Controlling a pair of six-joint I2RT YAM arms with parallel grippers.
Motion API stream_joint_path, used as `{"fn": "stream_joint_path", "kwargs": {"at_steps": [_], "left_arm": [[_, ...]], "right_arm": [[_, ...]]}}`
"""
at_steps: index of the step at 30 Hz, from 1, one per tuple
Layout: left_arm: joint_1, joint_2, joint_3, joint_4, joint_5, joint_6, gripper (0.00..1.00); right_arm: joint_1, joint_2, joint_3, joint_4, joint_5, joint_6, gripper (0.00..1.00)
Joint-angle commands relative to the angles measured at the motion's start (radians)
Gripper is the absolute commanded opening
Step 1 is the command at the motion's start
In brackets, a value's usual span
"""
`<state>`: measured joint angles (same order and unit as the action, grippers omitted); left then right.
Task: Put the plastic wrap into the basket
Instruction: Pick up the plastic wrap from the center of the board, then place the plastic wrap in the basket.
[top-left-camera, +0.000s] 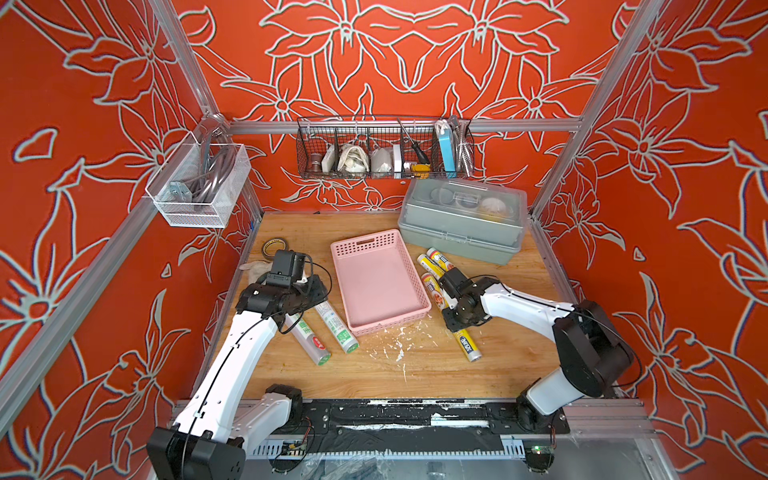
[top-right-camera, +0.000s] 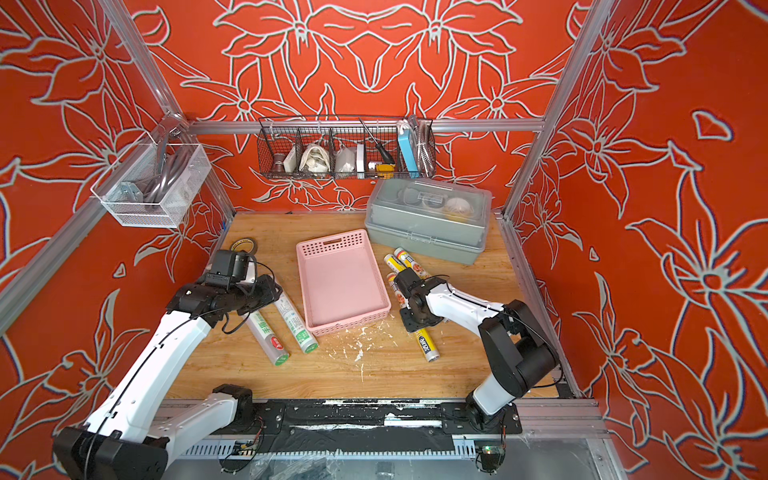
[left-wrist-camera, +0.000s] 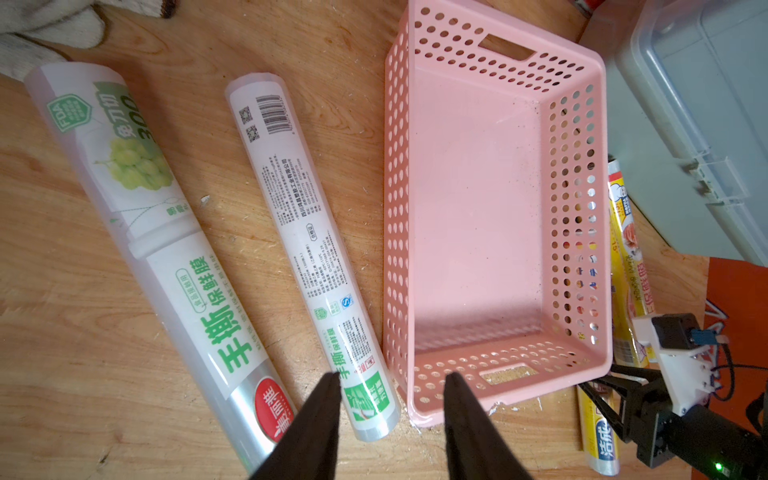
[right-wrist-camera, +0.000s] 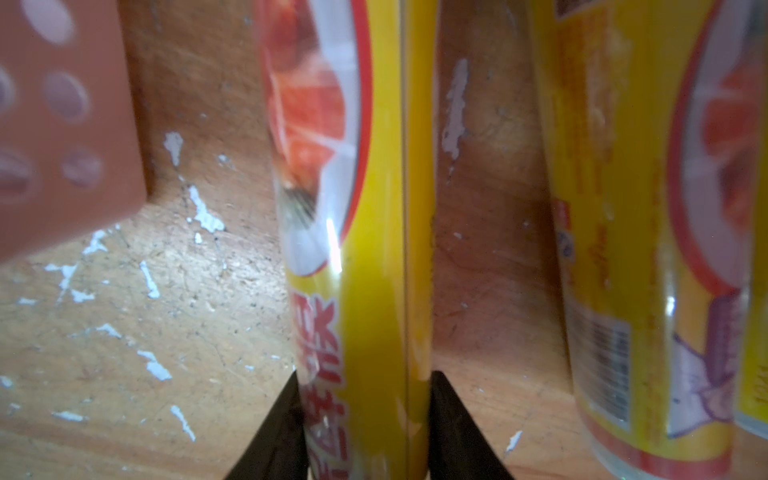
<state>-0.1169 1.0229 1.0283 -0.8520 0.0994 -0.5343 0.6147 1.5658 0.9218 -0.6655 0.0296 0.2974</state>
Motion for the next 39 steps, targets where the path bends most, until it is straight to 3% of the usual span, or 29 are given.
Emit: {"fn": "stream_joint_path", "kwargs": {"at_steps": [1,12,17,31,37,39], "left_arm": [[0.011,-0.021,-0.002,-0.020,0.012,0.026,0.43],[0.036,-0.025,0.024,-0.048,0.010,0.046,0.43],[0.045,-0.063,0.032,-0.061,0.009,0.051,0.43],[0.053,-0.093,0.017,-0.074,0.017,0.047,0.43],[0.054,-0.105,-0.034,-0.053,0.017,0.023,0.43],[0.055,-0.119,-0.057,-0.048,0.006,0.010,0.43]], "right_arm": [[0.005,-0.052,0.016,-0.057,0.018,0.008,0.33],[0.005,-0.249,0.121,-0.231,0.051,0.045,0.31],[0.020,-0.228,0.263,-0.276,0.014,0.079,0.30],[0.134,0.257,0.846,-0.269,-0.069,0.200,0.30],[0.144,0.455,0.989,-0.279,-0.058,0.217,0.32],[0.145,0.504,1.006,-0.260,-0.052,0.226,0.26]]}}
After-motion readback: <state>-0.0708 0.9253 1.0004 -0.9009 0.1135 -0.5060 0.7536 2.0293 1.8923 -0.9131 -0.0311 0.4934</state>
